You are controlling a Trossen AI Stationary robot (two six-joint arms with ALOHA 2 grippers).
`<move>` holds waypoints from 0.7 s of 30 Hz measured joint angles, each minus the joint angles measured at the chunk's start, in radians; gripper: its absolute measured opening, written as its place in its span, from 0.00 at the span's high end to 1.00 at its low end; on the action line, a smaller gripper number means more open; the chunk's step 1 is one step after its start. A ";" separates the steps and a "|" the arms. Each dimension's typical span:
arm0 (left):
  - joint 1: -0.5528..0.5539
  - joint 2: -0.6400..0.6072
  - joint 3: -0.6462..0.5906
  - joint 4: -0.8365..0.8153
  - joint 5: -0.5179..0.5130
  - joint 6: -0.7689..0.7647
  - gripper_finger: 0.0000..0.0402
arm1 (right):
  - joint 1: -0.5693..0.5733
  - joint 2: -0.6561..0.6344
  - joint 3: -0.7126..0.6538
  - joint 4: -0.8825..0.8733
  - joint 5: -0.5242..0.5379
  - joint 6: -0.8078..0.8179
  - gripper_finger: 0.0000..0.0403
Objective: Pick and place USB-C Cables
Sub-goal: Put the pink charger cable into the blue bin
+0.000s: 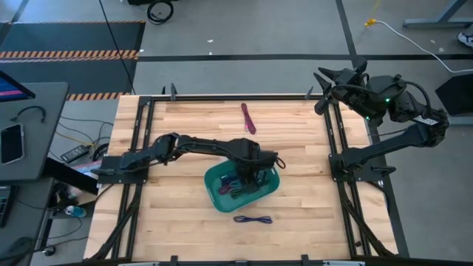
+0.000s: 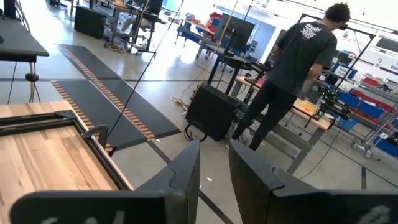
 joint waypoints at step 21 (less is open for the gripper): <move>0.107 -0.287 0.124 -0.267 -0.511 -0.049 0.63 | 0.000 0.015 -0.002 -0.058 -0.083 0.108 0.78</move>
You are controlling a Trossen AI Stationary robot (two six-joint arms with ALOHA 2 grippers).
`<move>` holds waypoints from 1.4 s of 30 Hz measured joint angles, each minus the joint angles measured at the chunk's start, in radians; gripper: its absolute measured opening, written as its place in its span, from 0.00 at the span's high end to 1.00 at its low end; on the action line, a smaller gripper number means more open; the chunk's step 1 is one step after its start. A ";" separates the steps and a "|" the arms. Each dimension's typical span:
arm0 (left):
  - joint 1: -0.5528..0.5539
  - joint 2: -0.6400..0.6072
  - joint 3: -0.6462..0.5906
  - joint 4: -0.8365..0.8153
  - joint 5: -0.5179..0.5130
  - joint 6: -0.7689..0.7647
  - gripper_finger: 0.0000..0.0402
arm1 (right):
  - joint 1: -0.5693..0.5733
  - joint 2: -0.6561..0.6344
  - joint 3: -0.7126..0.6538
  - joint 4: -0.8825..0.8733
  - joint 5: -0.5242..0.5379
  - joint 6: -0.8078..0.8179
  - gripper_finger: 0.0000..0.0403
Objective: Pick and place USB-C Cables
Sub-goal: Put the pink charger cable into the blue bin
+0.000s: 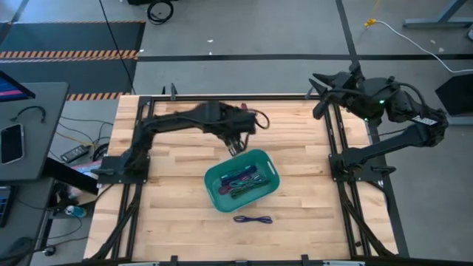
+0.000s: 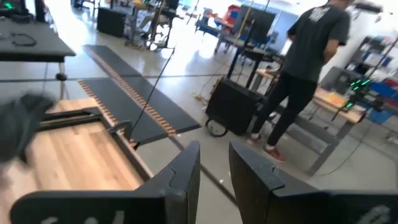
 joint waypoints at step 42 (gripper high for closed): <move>-0.191 -0.541 -0.001 -0.001 -0.461 0.018 0.63 | -0.473 0.798 -0.087 0.173 -0.868 0.352 0.50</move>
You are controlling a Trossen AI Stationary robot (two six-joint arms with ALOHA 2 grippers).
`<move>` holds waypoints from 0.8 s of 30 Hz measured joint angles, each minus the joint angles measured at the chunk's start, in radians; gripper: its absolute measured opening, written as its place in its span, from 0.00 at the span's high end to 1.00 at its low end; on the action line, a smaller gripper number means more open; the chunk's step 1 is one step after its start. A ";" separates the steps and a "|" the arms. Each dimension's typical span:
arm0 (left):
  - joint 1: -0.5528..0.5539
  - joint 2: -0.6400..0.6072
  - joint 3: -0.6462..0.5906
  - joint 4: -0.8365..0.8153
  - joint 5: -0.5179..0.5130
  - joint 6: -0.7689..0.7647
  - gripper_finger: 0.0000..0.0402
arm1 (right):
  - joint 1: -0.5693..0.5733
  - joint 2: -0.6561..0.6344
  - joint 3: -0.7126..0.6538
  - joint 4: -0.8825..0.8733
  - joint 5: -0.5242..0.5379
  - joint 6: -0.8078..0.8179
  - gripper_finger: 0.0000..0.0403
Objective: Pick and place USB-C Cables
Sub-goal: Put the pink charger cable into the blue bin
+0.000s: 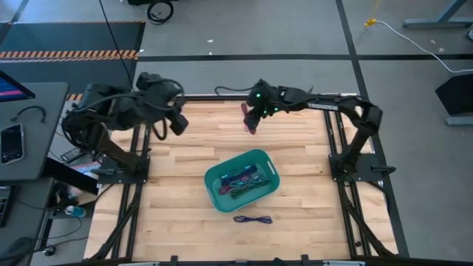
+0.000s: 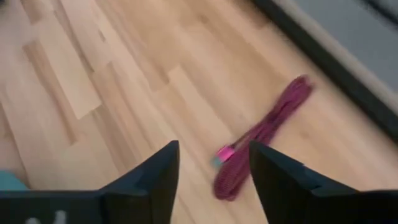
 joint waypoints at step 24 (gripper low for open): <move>-0.013 -0.081 -0.027 0.000 0.018 0.001 0.63 | -0.039 0.196 0.002 -0.005 0.116 0.114 0.41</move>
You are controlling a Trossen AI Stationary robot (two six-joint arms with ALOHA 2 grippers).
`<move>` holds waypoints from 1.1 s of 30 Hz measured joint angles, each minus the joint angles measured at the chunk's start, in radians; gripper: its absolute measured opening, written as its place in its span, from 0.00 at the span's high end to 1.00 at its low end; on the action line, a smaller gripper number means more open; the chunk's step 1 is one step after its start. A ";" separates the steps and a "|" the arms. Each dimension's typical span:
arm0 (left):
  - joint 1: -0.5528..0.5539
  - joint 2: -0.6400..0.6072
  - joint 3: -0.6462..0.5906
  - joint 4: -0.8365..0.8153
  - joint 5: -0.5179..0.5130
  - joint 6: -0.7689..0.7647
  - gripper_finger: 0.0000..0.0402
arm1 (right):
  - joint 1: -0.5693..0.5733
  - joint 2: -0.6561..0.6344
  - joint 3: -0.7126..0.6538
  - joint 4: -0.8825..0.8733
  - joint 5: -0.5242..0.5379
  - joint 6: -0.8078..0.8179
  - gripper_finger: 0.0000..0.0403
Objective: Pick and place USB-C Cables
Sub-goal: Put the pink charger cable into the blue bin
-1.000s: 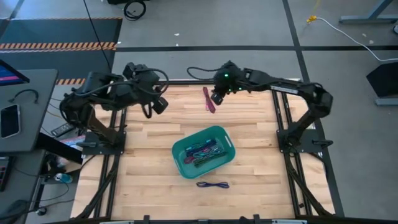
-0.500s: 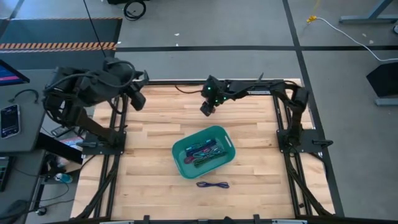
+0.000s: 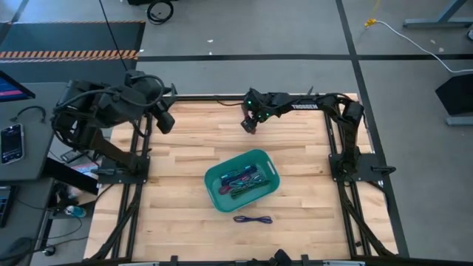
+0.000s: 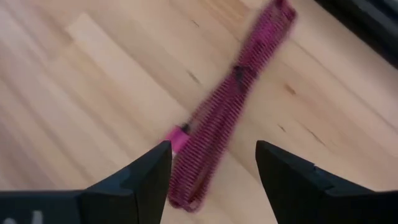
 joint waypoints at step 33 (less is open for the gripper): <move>0.000 0.000 0.000 0.000 0.000 -0.002 0.63 | 0.007 0.004 0.000 0.003 -0.092 0.044 0.41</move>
